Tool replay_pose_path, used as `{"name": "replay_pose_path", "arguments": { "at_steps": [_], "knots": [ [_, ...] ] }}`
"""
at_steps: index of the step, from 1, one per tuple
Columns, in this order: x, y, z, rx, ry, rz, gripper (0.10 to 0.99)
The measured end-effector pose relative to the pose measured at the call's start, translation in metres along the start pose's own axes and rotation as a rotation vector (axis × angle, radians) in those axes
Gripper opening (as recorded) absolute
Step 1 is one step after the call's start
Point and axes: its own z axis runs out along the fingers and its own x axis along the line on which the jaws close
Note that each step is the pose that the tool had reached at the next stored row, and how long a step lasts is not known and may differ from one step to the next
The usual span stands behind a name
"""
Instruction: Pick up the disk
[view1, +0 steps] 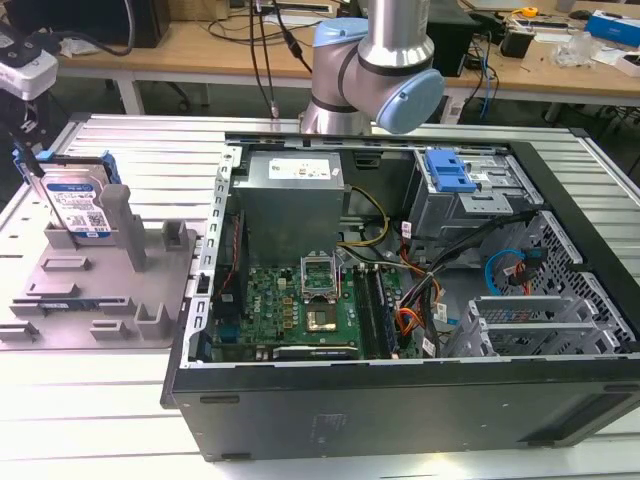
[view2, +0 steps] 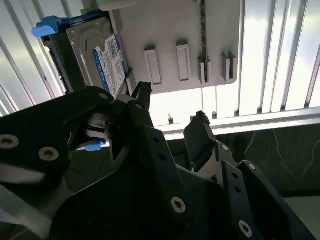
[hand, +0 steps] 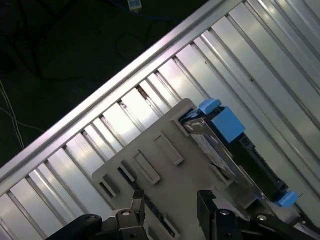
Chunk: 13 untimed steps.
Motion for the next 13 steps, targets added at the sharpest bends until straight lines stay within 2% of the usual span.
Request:
{"name": "replay_pose_path", "arguments": {
  "at_steps": [1, 6, 9, 11, 13],
  "knots": [
    [0.0, 0.0, 0.0001, 0.0, 0.0015, -0.041, 0.541],
    [0.0, 0.0, 0.0007, 0.0, 0.0061, -0.156, 0.541],
    [0.0, 0.0, 0.0018, 0.001, 0.0122, -0.268, 0.541],
    [0.0, -0.0001, 0.0026, 0.002, 0.0151, -0.308, 0.541],
    [0.0, -0.0002, 0.0038, 0.003, 0.0179, -0.371, 0.541]
  ]
}}
